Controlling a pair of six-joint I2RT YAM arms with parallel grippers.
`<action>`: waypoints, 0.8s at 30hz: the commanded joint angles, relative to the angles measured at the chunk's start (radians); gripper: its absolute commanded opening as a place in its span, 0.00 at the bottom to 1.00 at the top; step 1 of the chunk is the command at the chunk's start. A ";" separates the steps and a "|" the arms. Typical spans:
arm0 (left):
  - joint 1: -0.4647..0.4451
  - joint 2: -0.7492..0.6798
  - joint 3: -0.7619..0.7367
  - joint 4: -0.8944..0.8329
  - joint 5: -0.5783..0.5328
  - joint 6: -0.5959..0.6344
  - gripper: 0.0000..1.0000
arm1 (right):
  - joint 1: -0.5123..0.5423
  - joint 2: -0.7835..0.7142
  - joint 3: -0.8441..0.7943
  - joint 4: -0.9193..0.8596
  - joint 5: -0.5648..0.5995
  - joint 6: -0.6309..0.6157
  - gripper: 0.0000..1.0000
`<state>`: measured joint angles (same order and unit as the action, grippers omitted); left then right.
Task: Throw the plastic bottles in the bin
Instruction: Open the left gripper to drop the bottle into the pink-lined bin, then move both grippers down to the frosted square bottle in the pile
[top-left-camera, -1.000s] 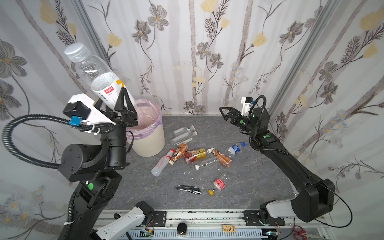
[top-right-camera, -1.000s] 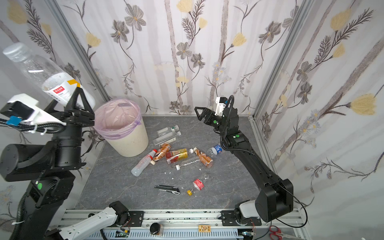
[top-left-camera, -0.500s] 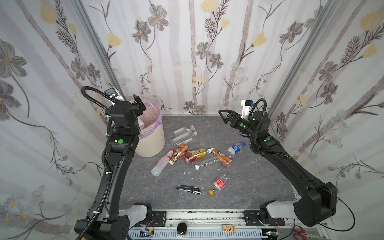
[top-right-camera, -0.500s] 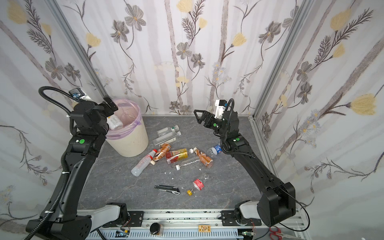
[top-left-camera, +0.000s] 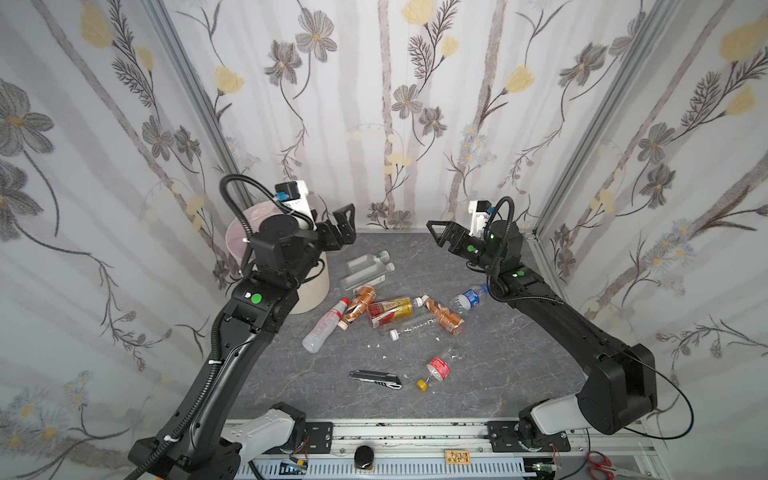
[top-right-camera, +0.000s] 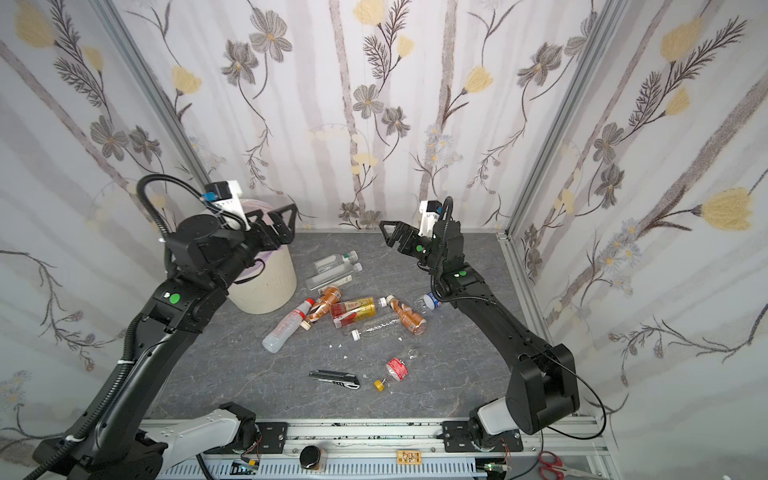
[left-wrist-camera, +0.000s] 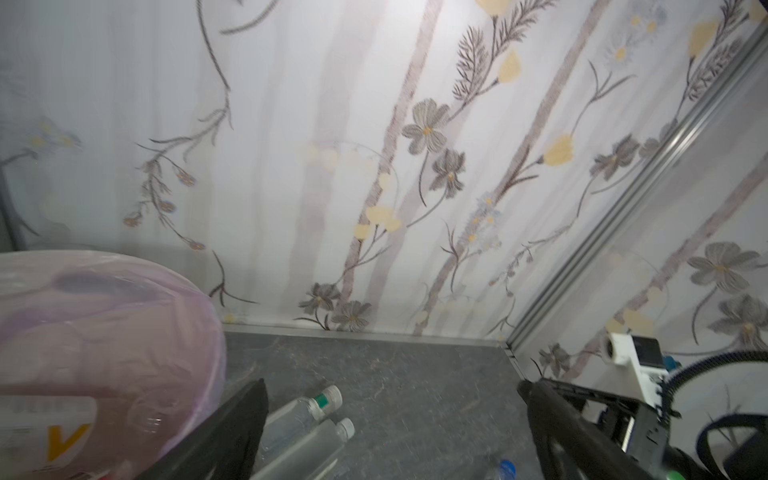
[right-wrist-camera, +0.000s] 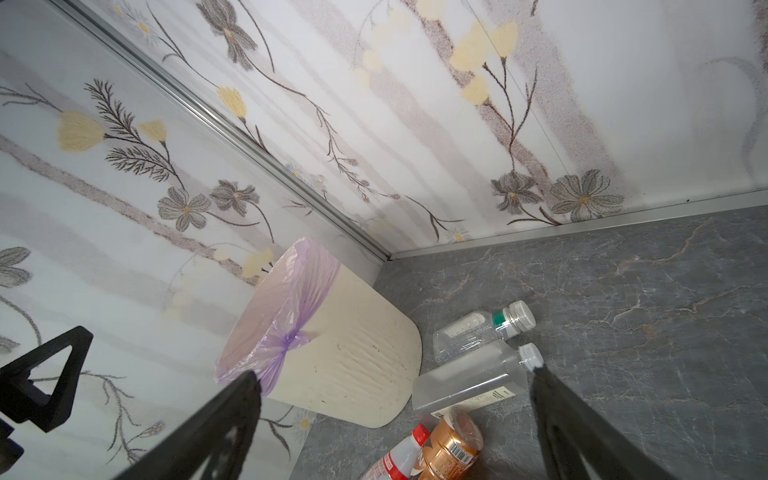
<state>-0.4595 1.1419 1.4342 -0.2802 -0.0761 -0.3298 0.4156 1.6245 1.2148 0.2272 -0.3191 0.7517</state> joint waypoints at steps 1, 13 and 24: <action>-0.062 0.023 -0.094 0.028 -0.026 -0.042 1.00 | 0.016 0.033 0.003 -0.017 0.049 -0.019 1.00; -0.077 0.041 -0.465 0.010 0.017 -0.207 1.00 | 0.031 0.056 -0.063 -0.079 0.093 -0.108 1.00; -0.089 0.079 -0.564 0.030 -0.030 -0.285 1.00 | 0.055 0.286 0.056 -0.103 0.025 -0.118 1.00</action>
<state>-0.5461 1.2060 0.8764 -0.2867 -0.0811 -0.5728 0.4637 1.8454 1.2228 0.1146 -0.2317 0.6167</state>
